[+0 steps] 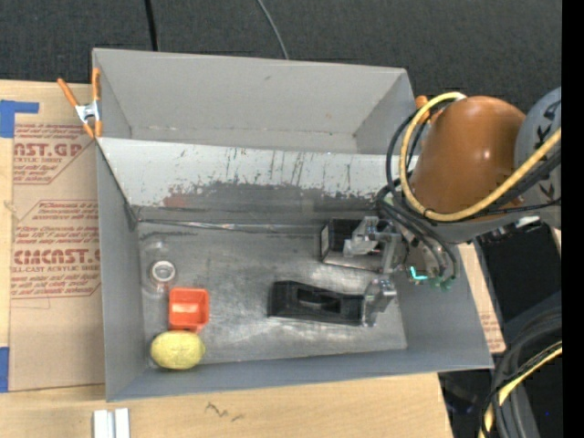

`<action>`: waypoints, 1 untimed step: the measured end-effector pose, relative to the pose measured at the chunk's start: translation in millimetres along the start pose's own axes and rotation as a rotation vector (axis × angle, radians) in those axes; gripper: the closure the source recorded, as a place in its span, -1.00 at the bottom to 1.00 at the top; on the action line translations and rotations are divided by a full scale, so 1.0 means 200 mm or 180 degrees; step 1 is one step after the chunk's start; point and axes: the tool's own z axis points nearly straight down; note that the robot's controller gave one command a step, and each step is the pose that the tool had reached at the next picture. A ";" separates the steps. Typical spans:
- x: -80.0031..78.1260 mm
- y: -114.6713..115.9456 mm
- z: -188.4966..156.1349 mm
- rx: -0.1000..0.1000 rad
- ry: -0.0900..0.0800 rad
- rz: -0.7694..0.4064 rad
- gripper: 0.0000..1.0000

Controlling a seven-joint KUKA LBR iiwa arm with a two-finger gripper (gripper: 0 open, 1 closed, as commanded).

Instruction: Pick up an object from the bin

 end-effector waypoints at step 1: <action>-0.01 0.00 -0.02 0.0002 -0.0024 -0.0003 -1.00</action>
Offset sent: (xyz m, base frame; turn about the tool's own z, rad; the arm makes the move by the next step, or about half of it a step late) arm 0.0155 -0.0148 -0.1005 0.0302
